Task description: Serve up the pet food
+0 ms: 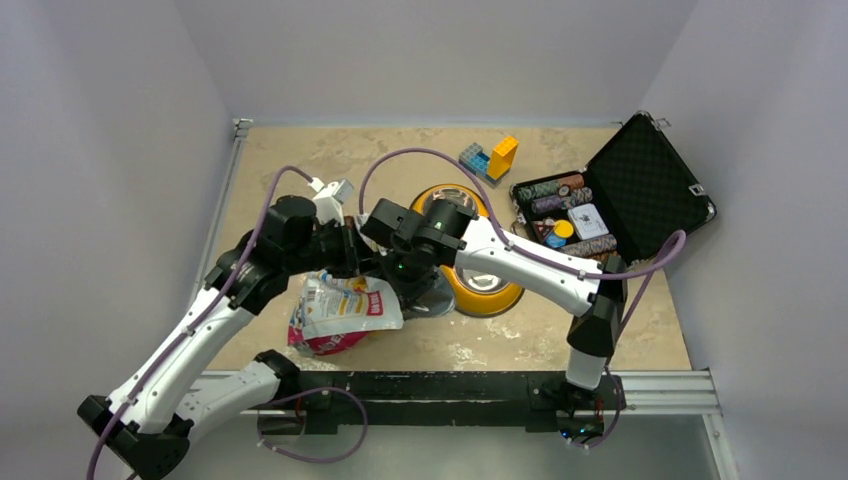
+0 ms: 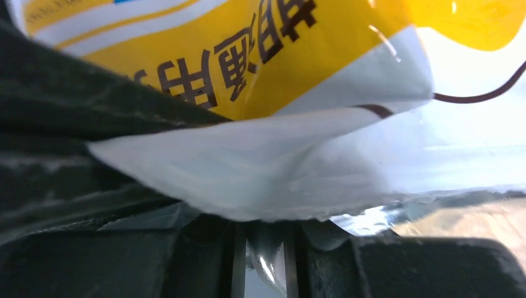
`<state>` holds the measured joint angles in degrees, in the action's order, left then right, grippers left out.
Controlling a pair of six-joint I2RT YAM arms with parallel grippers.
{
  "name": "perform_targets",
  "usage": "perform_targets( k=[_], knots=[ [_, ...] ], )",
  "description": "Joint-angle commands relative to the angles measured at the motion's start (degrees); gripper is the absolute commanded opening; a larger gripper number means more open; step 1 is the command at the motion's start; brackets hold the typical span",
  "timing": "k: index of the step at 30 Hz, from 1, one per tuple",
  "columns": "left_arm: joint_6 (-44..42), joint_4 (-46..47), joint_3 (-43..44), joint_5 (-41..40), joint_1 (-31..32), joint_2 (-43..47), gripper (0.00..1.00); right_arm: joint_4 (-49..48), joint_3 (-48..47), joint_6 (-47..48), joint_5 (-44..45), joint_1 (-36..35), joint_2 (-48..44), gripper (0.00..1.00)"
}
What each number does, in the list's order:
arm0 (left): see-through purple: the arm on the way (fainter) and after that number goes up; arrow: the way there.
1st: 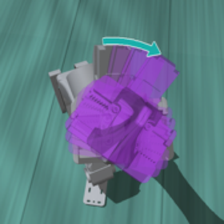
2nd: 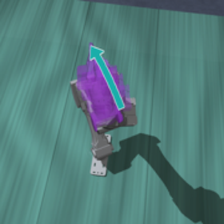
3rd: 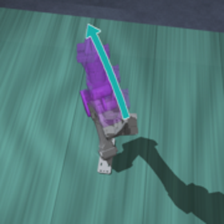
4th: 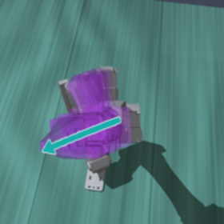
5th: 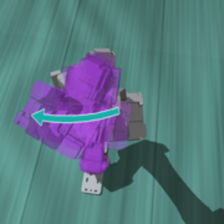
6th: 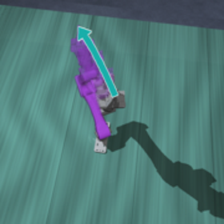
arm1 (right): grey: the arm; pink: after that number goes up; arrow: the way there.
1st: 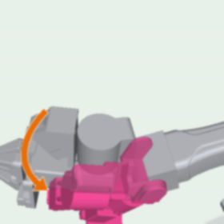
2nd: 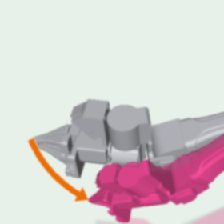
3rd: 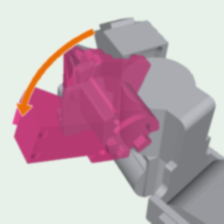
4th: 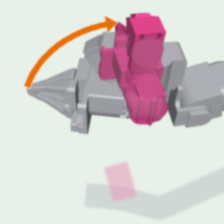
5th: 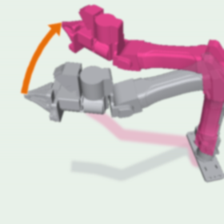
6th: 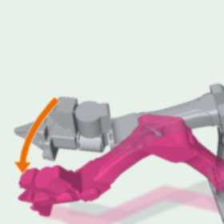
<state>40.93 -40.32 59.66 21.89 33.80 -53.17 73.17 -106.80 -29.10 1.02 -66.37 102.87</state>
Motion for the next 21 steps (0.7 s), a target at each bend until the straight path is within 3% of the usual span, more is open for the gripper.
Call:
perform_targets(
  k=[1, 4, 7, 14, 21],
  knots=[
    [2.3, 5.78, 2.56, 1.07, 0.03, 5.33, 0.0, -29.51, 0.62, -1.49, -11.76, 2.09, -2.78, 0.0],
    [-0.57, -0.04, 5.58, 3.62, 0.02, 2.55, 0.0, -43.6, 13.03, -2.11, -19.63, 4.4, -9.8, 0.0],
    [-0.8, -0.1, 4.96, 3.36, 0.04, 3.82, 0.0, -58.97, 25.24, -5.31, -29.63, 8.56, -15.21, 0.0],
    [-5.92, -8.77, 11.27, -3.93, 0.04, 5.61, 0.0, -67.2, 33.1, -8.57, -36.08, 11.21, -19.03, 0.0],
    [-10.4, -13.59, 15.36, -12.27, 0.04, 8.24, 0.0, -75.41, 48.33, -15.33, -37.62, 13.63, -30.92, 0.0]
  ],
)
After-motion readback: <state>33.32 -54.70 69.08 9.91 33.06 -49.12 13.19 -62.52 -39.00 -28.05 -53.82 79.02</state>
